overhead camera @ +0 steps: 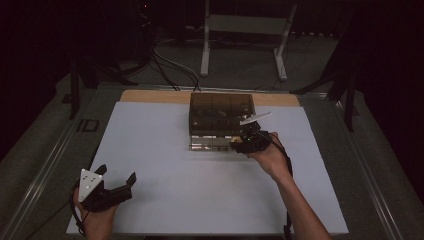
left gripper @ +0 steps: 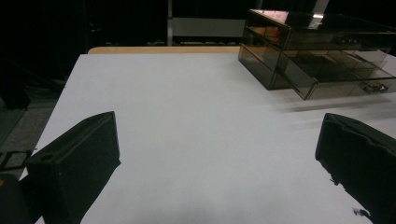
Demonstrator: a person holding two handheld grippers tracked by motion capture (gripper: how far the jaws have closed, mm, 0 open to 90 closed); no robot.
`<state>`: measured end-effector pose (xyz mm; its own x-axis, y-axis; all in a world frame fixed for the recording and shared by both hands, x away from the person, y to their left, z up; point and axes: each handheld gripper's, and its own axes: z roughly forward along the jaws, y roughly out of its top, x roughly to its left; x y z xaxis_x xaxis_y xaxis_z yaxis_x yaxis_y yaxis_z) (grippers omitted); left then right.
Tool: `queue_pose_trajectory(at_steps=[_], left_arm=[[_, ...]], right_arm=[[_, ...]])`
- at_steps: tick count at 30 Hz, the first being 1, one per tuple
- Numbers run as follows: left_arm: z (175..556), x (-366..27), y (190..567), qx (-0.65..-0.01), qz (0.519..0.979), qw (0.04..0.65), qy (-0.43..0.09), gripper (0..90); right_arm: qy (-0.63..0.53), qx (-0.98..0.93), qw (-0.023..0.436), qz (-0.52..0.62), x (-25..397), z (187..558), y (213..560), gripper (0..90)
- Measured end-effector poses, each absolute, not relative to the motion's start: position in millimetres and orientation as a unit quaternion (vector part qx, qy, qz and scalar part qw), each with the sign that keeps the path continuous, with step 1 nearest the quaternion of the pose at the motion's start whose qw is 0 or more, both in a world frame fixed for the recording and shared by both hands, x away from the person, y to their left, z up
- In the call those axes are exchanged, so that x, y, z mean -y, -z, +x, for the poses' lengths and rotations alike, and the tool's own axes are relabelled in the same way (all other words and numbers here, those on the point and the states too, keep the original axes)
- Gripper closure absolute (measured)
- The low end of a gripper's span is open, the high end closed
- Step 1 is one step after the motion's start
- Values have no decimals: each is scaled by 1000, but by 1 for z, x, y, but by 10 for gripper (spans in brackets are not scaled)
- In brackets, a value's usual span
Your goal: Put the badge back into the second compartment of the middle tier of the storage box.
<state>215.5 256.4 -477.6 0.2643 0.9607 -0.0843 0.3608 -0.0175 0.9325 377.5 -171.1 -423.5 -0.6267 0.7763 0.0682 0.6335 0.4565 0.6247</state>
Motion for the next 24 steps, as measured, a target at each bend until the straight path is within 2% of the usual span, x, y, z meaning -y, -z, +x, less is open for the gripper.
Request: queue_pose_trajectory(at_steps=[24], left_arm=[[215, -257, 477, -517, 639, 474, -317, 12]], right_arm=[[-322, -841, 112, 421, 157, 387, 425, 475]])
